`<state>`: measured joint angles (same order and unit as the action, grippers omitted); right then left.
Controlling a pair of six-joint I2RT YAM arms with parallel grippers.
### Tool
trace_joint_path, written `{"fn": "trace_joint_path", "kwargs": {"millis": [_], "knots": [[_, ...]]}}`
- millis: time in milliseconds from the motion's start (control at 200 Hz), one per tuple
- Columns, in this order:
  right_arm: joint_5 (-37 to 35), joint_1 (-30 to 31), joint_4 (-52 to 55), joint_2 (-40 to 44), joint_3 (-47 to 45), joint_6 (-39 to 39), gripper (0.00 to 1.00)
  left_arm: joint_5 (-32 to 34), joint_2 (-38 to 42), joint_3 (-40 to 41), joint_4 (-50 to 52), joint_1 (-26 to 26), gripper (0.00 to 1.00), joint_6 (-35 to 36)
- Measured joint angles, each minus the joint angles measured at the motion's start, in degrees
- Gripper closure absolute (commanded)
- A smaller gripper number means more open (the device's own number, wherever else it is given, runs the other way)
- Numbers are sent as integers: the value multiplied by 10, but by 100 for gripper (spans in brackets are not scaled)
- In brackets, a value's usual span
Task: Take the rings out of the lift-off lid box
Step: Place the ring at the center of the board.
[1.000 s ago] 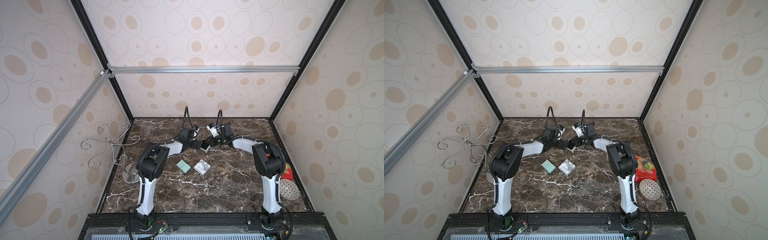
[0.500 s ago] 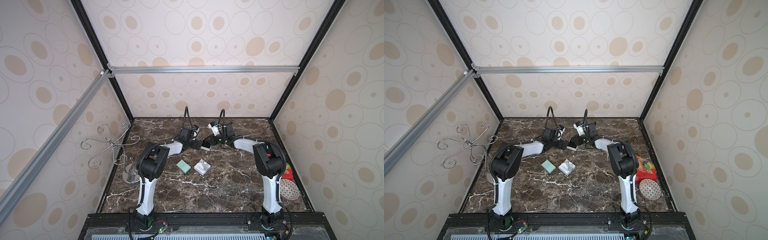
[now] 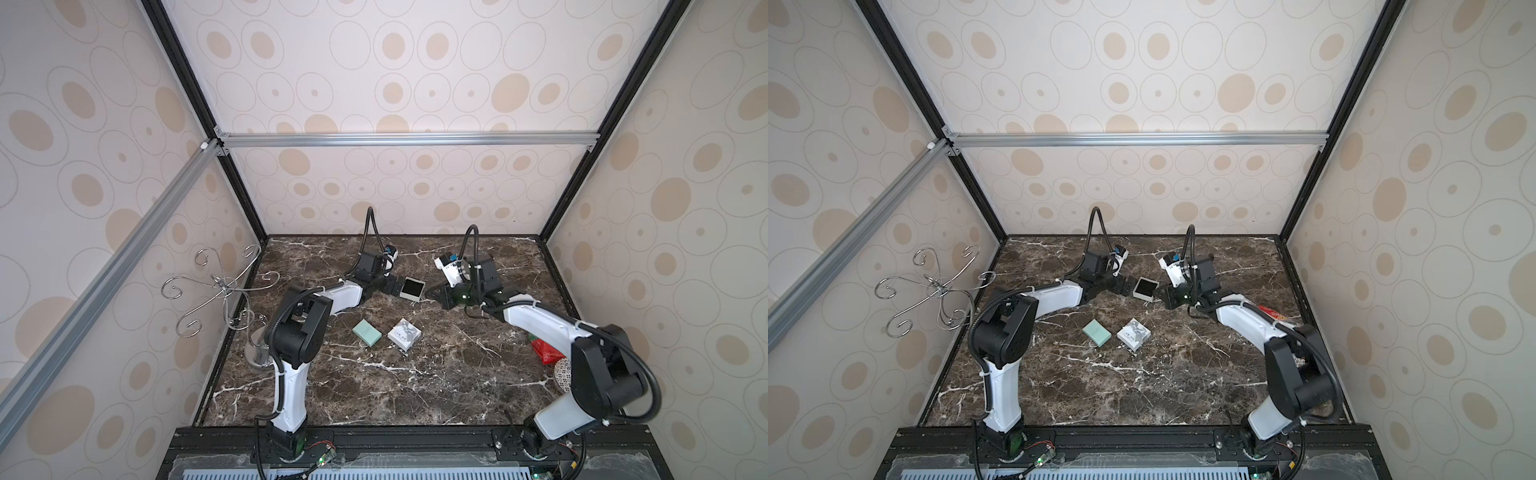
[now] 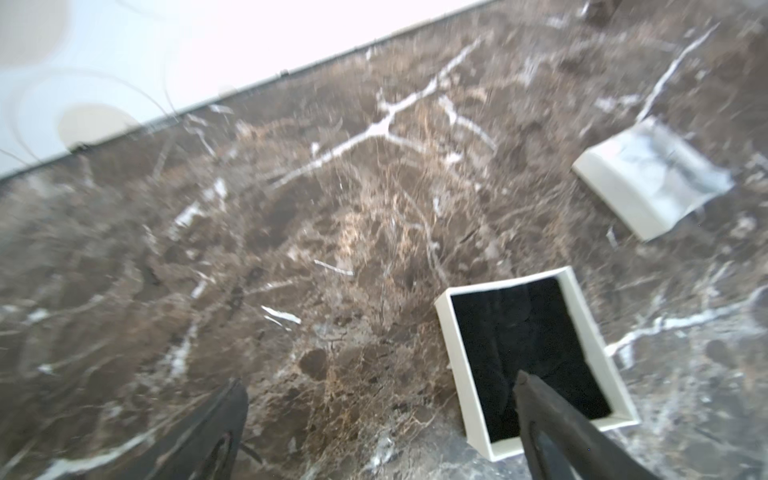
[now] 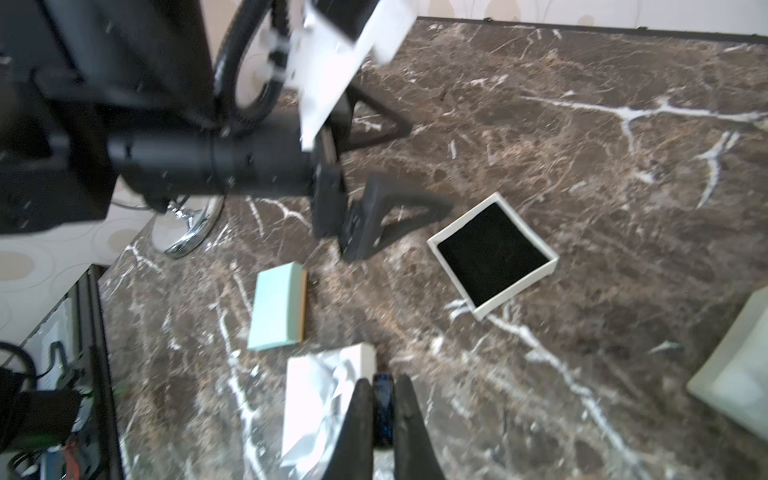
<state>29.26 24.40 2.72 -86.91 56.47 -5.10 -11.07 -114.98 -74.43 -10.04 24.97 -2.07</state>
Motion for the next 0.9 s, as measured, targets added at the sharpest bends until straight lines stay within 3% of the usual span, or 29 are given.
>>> {"fn": "trace_joint_path", "kwargs": {"millis": [175, 345, 620, 900], "knots": [[-12, 96, 48, 93, -101, -44, 100, -3, 35, 17, -24, 0, 0, 0], [-12, 145, 48, 117, -190, -121, 100, -2, 38, 45, -36, 2, 0, 0], [10, 174, -65, 49, -256, -240, 100, -1, 56, 81, -40, 3, 0, -1], [26, 194, -122, -13, -252, -271, 100, 0, 66, 87, -47, 3, 0, -1]]}}
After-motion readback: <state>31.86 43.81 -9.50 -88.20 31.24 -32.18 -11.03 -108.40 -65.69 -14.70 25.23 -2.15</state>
